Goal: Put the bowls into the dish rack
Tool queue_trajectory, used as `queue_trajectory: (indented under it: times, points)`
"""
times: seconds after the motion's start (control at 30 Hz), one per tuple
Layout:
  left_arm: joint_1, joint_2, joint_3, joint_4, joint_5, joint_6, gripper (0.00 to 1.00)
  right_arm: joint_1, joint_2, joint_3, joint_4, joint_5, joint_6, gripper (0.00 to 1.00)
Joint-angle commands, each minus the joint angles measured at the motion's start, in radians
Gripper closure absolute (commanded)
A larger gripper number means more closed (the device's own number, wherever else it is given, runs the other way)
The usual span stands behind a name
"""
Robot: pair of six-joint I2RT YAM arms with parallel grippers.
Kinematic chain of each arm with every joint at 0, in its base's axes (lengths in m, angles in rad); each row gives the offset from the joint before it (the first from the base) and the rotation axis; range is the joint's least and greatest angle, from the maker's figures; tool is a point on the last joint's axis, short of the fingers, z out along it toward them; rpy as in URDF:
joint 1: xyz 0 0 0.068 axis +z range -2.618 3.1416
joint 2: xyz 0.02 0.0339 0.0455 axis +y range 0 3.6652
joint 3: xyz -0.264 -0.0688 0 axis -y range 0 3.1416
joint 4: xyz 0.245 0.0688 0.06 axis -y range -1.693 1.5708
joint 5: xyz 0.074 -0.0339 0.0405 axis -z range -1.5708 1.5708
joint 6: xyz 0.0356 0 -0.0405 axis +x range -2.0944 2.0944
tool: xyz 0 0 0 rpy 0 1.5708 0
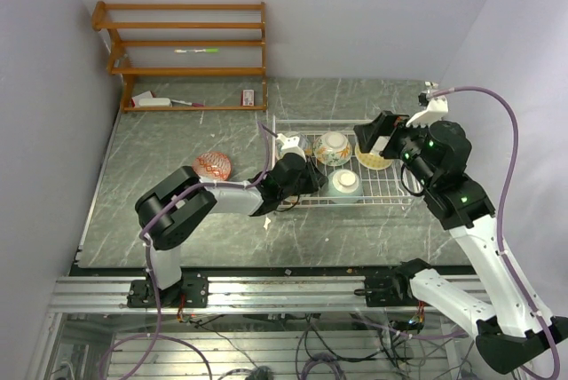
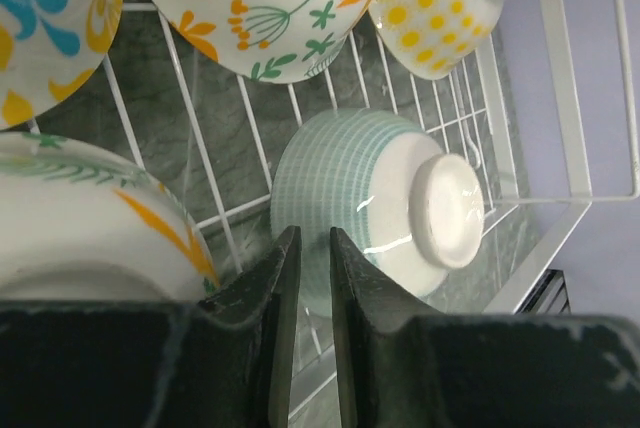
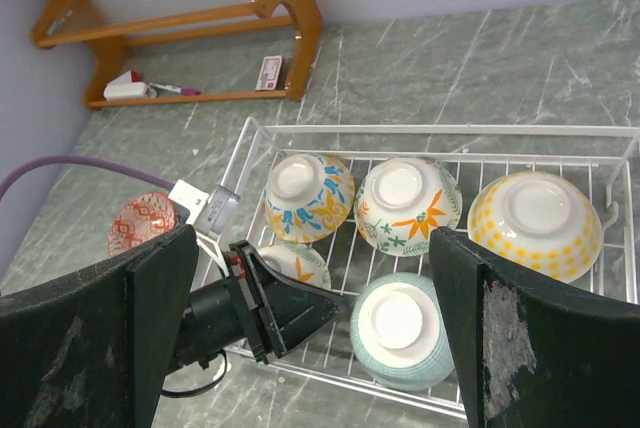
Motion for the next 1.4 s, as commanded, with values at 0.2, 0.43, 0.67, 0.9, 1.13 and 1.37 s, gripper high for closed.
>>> queue_trajectory:
  times: [0.2, 0.43, 0.67, 0.9, 1.13, 1.37]
  points:
    - [0.002, -0.13, -0.027, -0.11, -0.11, 0.13, 0.58, -0.007, 0.016, -0.025, 0.046, -0.033, 0.016, 0.0]
    - [0.002, -0.325, -0.004, -0.267, -0.178, 0.253, 0.23, -0.007, 0.022, -0.027, 0.057, -0.053, 0.021, 0.0]
    - [0.089, -0.553, -0.156, -0.353, -0.271, 0.262, 0.22, -0.007, 0.028, -0.037, 0.06, -0.074, 0.013, 0.0]
    - [0.24, -0.752, -0.305, -0.462, -0.349, 0.264, 0.21, -0.005, 0.076, -0.035, 0.085, -0.175, 0.011, 0.0]
    - [0.412, -0.752, -0.38, -0.519, -0.404, 0.275, 0.25, -0.006, 0.095, -0.042, 0.107, -0.224, 0.013, 0.0]
    - [0.585, -0.794, -0.443, -0.482, -0.381, 0.231, 0.25, -0.006, 0.104, -0.046, 0.094, -0.232, -0.008, 0.0]
